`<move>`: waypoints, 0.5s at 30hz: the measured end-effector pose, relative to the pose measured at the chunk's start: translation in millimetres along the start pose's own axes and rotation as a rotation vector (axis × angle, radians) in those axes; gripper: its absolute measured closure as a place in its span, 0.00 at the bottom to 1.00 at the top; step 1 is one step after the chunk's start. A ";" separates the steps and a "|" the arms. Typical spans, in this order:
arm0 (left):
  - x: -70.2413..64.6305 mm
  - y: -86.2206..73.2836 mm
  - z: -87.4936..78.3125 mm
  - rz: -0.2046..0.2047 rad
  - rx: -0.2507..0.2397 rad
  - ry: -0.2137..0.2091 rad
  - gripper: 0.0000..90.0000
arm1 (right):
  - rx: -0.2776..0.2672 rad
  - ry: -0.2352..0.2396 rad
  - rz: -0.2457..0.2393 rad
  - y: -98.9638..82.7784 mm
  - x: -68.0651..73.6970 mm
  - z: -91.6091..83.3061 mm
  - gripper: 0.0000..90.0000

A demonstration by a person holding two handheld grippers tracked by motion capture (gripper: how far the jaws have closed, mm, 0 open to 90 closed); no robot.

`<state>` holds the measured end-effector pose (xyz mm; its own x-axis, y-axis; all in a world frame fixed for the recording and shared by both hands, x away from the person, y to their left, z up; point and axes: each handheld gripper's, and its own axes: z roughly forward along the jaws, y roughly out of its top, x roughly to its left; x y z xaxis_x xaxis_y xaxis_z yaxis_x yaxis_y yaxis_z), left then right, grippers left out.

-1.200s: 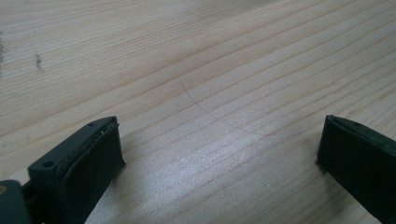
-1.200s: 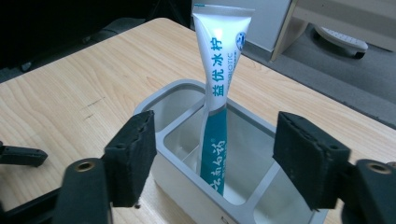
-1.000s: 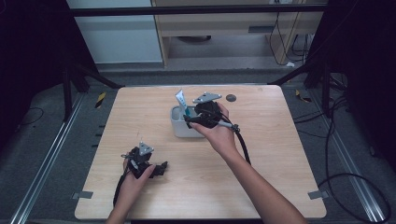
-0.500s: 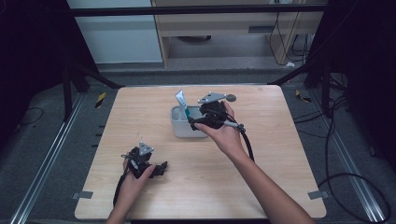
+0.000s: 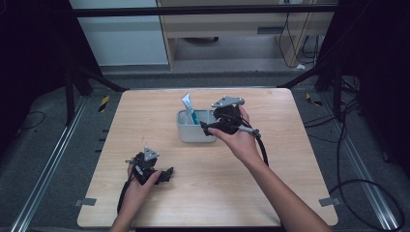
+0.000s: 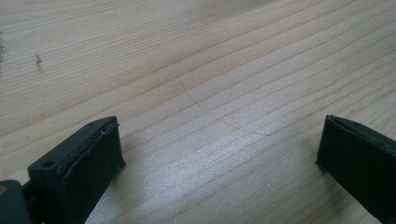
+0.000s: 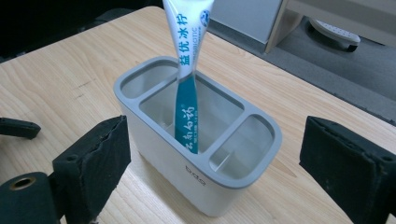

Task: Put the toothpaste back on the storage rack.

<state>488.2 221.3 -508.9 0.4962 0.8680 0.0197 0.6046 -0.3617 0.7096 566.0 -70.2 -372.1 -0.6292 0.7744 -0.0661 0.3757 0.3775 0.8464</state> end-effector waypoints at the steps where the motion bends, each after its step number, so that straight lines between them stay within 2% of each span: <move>1: 0.0 0.0 0.0 0.000 0.000 0.000 0.00 | 0.001 -0.001 -0.003 -0.4 -0.9 -0.4 0.10; 15: 0.0 0.0 0.0 0.000 0.000 0.000 0.00 | 0.008 -0.028 0.000 -12.2 -17.6 -12.2 0.08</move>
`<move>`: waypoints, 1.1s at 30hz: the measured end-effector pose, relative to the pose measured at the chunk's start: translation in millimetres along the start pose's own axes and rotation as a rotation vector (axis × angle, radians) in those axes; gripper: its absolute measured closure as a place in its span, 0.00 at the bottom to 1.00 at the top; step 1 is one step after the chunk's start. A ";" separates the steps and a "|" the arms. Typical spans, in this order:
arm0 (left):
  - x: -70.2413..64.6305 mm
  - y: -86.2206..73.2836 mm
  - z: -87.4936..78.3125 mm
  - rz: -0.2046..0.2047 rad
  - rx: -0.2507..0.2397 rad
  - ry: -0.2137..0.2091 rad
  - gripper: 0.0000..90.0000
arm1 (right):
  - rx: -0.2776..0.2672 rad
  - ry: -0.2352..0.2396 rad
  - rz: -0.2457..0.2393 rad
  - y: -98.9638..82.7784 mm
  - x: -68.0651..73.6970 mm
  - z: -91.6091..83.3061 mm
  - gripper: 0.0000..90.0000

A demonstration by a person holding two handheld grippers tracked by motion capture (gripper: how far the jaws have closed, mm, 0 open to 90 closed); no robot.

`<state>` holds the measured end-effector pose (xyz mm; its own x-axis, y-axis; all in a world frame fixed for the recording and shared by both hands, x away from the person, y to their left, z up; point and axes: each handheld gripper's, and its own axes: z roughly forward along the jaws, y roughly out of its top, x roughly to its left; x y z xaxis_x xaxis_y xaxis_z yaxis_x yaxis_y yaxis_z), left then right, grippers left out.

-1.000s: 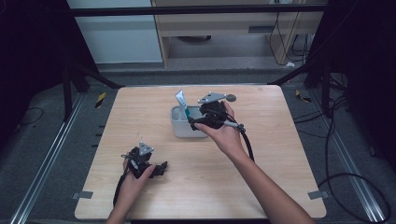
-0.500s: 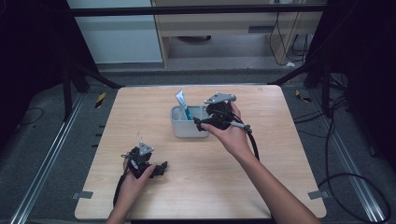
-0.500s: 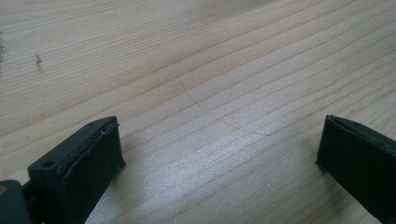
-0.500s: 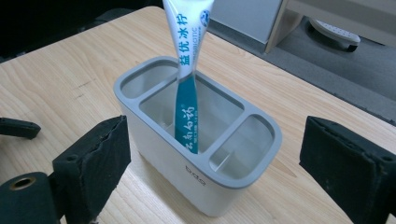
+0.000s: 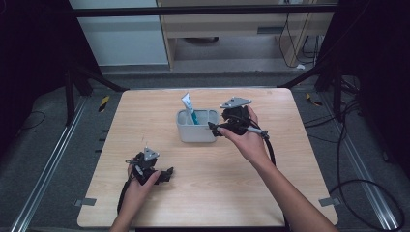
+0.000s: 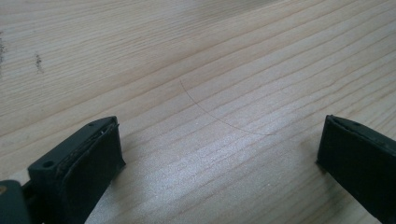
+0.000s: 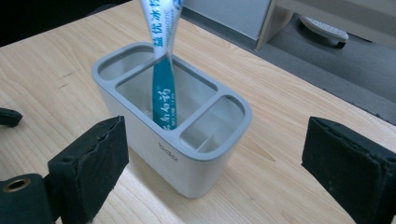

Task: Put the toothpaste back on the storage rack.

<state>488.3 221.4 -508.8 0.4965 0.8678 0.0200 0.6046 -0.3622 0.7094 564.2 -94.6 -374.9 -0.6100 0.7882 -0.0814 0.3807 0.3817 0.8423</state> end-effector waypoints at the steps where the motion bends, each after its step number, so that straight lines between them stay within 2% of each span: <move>1: 0.0 0.0 0.0 0.000 0.000 0.000 0.00 | -0.001 -0.003 -0.002 -0.6 -1.5 -1.0 0.08; 19: 0.0 0.0 0.0 0.000 0.000 0.000 0.00 | 0.003 -0.045 -0.012 -21.7 -26.0 -17.1 0.06; 33: 0.0 0.0 0.0 0.000 0.000 0.000 0.00 | 0.026 -0.085 0.005 -47.1 -45.2 -29.2 0.08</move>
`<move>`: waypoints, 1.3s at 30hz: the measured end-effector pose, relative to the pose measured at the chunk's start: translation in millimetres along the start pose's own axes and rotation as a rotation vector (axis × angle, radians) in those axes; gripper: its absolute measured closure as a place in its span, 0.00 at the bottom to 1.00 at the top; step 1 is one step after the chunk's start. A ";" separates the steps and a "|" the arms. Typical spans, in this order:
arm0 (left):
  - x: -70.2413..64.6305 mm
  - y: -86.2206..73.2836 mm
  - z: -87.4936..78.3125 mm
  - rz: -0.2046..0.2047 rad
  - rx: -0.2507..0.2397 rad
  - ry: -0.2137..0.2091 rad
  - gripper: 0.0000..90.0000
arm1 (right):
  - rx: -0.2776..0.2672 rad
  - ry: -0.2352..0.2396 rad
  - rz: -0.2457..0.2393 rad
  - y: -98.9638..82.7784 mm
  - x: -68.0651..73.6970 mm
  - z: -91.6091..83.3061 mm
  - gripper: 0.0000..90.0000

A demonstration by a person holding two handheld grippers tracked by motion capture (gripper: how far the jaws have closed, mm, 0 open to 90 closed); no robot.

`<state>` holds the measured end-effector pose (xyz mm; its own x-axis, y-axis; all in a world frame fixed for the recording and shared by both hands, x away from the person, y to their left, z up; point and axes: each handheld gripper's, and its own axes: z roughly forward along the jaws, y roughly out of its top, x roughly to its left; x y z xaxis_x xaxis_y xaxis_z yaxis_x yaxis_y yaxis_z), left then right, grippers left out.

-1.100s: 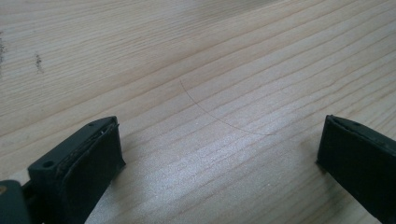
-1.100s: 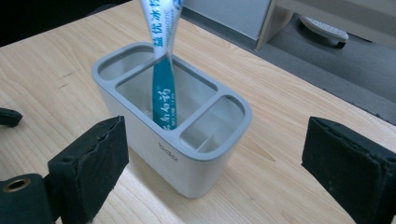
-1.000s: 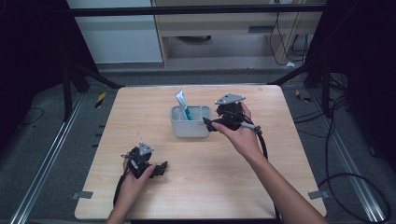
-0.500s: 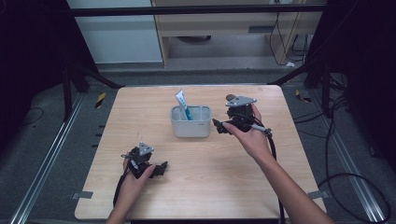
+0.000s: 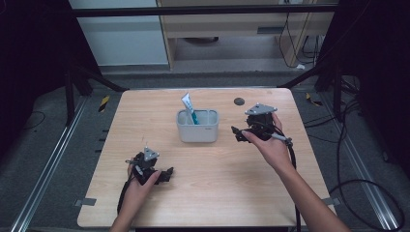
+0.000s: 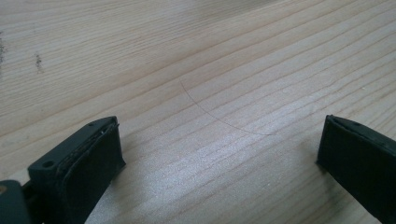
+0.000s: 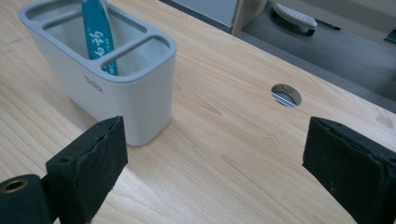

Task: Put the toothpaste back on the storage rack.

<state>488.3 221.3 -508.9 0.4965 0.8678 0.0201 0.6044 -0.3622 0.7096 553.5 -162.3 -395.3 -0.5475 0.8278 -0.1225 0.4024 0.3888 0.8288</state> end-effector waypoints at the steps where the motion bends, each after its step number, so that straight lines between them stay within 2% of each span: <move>1: 0.0 0.0 0.0 -0.001 0.000 0.000 0.00 | 0.000 -0.002 0.002 -2.1 -1.1 -0.2 0.08; 15: 0.0 0.0 0.0 0.000 0.000 0.000 0.00 | 0.029 0.000 0.035 -35.7 -10.5 -3.9 0.10; 26: -0.2 -0.1 -0.1 -0.002 0.000 0.002 0.00 | 0.092 0.009 0.051 -69.8 -10.9 1.9 0.11; 29: -0.3 -0.1 -0.1 -0.002 0.000 0.002 0.00 | 0.126 0.011 0.054 -78.1 -10.3 4.5 0.11; 39: -0.5 -0.2 -0.3 -0.001 0.001 0.001 0.00 | 0.152 -0.019 0.117 -99.9 -25.6 12.1 0.11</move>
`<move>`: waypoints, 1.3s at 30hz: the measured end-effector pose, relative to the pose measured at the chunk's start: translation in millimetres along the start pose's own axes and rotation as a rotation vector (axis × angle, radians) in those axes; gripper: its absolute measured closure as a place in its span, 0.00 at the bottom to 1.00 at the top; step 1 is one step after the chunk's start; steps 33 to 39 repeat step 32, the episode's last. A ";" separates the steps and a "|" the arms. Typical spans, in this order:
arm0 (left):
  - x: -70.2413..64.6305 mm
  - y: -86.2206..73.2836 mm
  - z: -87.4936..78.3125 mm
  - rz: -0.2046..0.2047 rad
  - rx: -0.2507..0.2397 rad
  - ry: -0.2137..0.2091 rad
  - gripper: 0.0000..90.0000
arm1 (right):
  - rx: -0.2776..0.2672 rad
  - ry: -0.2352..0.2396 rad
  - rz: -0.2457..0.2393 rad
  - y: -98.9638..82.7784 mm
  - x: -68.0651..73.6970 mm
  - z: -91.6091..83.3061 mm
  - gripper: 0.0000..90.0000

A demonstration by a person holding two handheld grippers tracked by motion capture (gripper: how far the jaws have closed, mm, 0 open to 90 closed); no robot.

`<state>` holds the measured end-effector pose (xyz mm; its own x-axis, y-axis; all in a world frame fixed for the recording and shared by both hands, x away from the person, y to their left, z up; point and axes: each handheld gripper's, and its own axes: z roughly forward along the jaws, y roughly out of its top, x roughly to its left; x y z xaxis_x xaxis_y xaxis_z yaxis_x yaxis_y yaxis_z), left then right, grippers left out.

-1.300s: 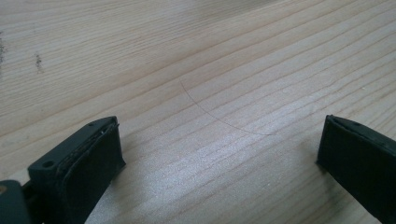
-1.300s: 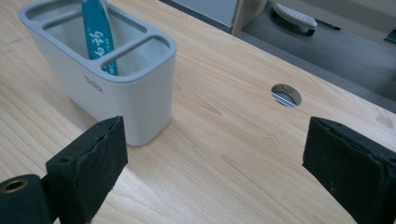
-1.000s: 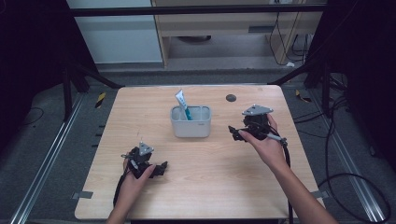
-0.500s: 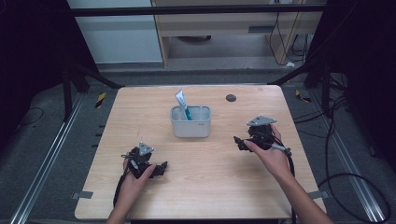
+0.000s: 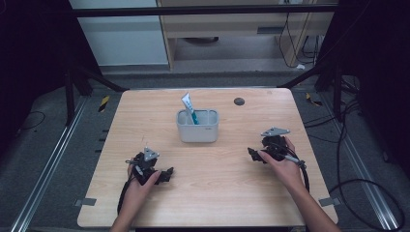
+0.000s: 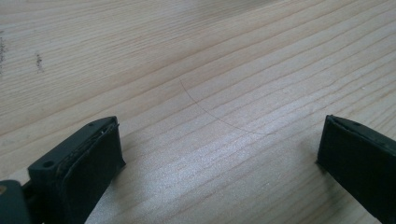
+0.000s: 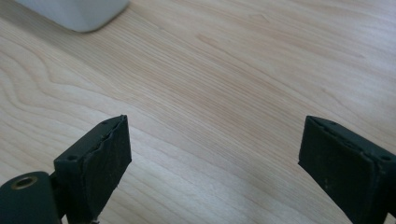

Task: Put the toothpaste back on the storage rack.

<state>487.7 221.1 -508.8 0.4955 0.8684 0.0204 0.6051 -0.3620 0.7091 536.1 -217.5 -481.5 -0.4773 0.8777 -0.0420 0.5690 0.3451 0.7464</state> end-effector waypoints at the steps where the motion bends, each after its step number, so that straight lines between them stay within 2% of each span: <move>1: 0.0 0.0 0.0 0.000 0.000 0.000 0.00 | 0.000 -0.004 0.010 -1.9 -1.9 0.9 0.11; 8: -0.1 -0.1 -0.1 0.000 0.000 0.000 0.00 | 0.016 -0.012 0.062 -13.1 -11.9 5.9 0.11; 16: -0.1 -0.1 -0.1 0.000 0.000 0.000 0.00 | 0.029 -0.012 0.092 -20.9 -12.2 11.2 0.10; 22: -0.1 -0.1 -0.1 0.000 0.000 0.000 0.00 | 0.019 -0.019 0.097 -26.6 -9.0 13.0 0.09; 25: -0.2 -0.1 -0.1 0.000 -0.001 0.000 0.00 | 0.022 -0.028 0.074 -27.8 -6.8 13.9 0.07; 32: -0.2 -0.1 0.0 0.000 -0.001 0.000 0.00 | 0.032 -0.045 0.101 -27.7 -2.9 13.8 0.03; 39: -0.2 -0.1 0.0 0.000 -0.001 0.000 0.00 | 0.032 -0.045 0.101 -27.7 -2.9 13.8 0.03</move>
